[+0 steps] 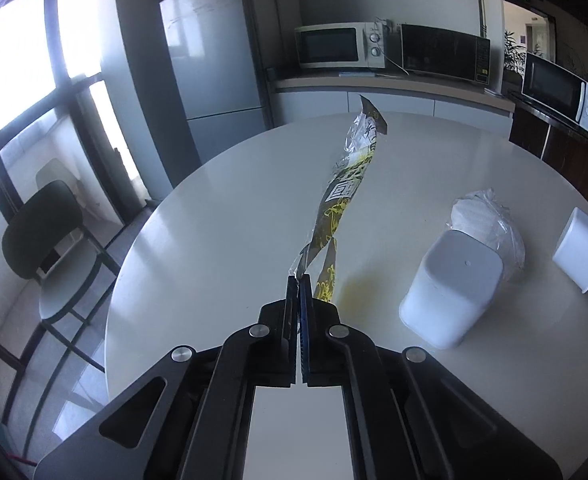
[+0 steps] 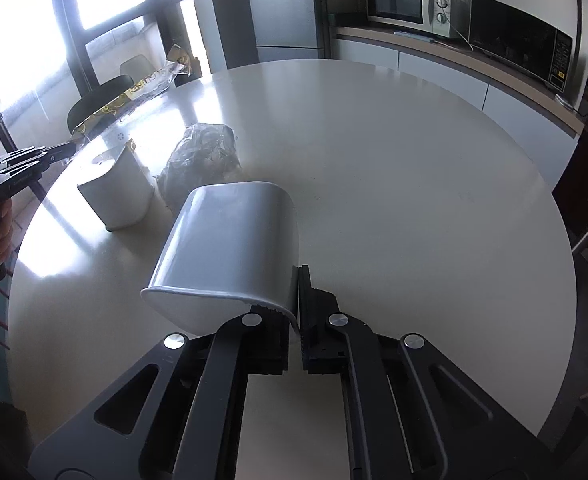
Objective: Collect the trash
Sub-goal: 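Carry the wrapper and white cup down over the blue wastebasket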
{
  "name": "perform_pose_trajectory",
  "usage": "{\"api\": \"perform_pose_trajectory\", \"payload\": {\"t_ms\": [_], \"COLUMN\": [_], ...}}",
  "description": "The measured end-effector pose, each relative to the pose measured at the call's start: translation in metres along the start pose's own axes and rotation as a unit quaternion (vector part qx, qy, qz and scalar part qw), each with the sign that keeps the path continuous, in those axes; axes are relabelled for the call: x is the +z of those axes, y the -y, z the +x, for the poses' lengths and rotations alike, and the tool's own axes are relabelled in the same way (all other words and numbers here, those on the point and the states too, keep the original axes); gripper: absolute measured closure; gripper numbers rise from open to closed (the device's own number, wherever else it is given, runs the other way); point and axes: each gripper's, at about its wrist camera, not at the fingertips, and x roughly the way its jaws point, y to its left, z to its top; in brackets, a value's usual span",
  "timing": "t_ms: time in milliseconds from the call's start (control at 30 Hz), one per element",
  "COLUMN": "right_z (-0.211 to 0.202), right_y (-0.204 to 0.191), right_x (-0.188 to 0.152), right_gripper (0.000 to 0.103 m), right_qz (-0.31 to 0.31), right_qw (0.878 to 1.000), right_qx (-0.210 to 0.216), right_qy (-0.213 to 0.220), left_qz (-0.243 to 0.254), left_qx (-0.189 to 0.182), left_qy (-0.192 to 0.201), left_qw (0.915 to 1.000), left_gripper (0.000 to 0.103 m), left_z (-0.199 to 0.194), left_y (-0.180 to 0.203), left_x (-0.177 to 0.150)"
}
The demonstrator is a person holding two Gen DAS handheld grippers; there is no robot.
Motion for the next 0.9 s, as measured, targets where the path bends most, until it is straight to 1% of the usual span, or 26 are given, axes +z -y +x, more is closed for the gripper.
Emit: {"api": "perform_pose_trajectory", "payload": {"t_ms": [167,267,367,467,533,600,767,867,900], "right_z": [-0.020,-0.035,-0.047,-0.057,-0.062,-0.068,-0.089,-0.106,-0.111], "right_y": [-0.006,-0.010,-0.013,-0.020,-0.024,-0.029,-0.038,-0.041,-0.042], "right_x": [-0.006,-0.013,-0.022,-0.034,-0.043,-0.055,-0.080,-0.092,-0.096], "right_gripper": [0.100,0.100,0.100,0.100,0.100,0.100,0.100,0.100,0.100], "right_qz": [-0.008,-0.016,-0.020,-0.028,-0.030,-0.035,-0.050,-0.056,-0.060], "right_qw": [1.000,0.999,0.998,0.997,0.997,0.996,0.994,0.994,0.993], "right_qx": [0.014,0.026,0.039,0.055,0.062,0.070,0.078,0.082,0.083], "right_qy": [0.015,0.026,0.036,0.043,0.044,0.043,0.049,0.056,0.059], "left_qz": [-0.030,-0.057,-0.092,-0.107,-0.114,-0.133,-0.170,-0.171,-0.171], "left_qx": [0.038,0.047,0.037,0.028,0.032,0.023,0.013,0.015,0.014], "left_qy": [0.004,0.015,0.031,0.042,0.052,0.064,0.075,0.070,0.074], "left_qw": [0.9988,0.9972,0.9945,0.9930,0.9916,0.9888,0.9824,0.9827,0.9823], "left_gripper": [0.103,0.103,0.103,0.103,0.103,0.103,0.103,0.103,0.103], "left_z": [-0.043,-0.072,-0.109,-0.141,-0.160,-0.174,-0.200,-0.216,-0.225], "left_y": [0.003,0.007,0.017,0.039,0.052,0.063,0.083,0.098,0.103], "left_x": [-0.015,-0.022,-0.038,-0.057,-0.071,-0.083,-0.109,-0.120,-0.125]}}
